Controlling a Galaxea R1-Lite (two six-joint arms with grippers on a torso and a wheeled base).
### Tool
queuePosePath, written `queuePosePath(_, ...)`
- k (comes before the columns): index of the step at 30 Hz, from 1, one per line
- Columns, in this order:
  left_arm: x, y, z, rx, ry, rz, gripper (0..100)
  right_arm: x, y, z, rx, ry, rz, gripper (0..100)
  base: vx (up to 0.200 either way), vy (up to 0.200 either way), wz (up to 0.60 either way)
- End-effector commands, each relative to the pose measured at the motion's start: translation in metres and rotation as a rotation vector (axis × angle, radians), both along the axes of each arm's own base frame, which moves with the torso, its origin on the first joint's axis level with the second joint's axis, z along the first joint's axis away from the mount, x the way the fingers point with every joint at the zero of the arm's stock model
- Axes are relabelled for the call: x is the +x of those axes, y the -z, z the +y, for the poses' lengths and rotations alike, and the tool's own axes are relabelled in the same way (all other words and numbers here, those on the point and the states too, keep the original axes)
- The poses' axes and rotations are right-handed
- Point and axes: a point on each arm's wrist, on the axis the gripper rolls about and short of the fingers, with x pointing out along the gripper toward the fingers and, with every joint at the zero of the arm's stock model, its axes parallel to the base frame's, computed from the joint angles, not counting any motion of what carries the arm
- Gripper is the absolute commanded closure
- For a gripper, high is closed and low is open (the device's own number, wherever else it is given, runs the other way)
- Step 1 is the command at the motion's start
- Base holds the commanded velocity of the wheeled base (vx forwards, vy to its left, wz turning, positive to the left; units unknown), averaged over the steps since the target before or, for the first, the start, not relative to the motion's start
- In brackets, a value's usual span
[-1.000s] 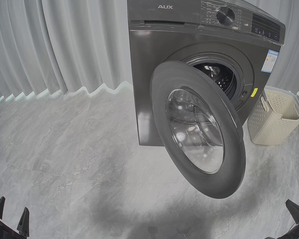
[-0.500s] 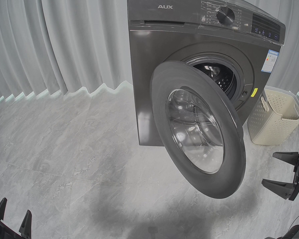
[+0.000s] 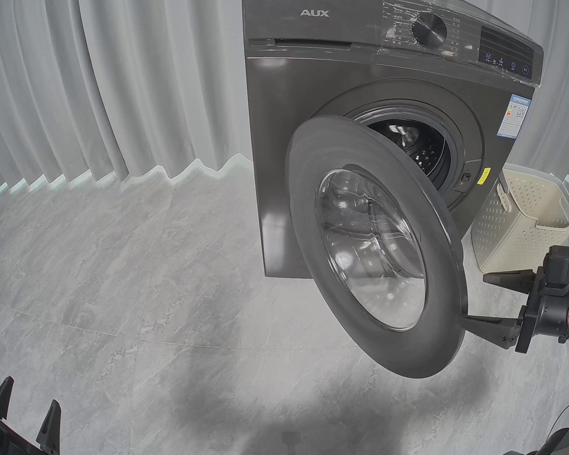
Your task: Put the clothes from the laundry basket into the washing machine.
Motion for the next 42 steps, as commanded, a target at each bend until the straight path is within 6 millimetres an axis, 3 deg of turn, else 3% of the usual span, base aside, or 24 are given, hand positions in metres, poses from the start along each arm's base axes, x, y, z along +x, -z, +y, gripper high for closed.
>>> queuePosePath(1,0.0,0.004,0.0,0.0,0.0,0.001,0,0.01,0.003,0.004,-0.01,0.003,0.029,0,0.0,0.0,0.0)
queuePosePath(8,0.0,0.004,0.0,-0.003,-0.002,0.001,0,0.023,-0.011,-0.003,0.005,0.2,-0.03,0,0.0,0.0,0.0)
queuePosePath(22,0.0,0.004,0.0,-0.002,-0.005,0.002,0,0.055,-0.037,-0.065,0.021,0.552,-0.123,0,0.0,0.0,0.0)
queuePosePath(30,0.0,0.004,0.0,-0.002,-0.005,0.002,0,0.083,-0.031,-0.091,0.006,0.705,-0.163,0,0.0,0.0,0.0)
queuePosePath(37,0.0,0.005,0.0,-0.002,-0.005,0.004,0,0.069,-0.017,-0.083,-0.014,0.667,-0.124,0,0.0,0.0,0.0)
queuePosePath(42,0.0,0.005,0.0,-0.002,-0.006,0.004,0,0.03,-0.011,-0.066,-0.082,0.558,-0.121,0,0.0,-0.12,0.0)
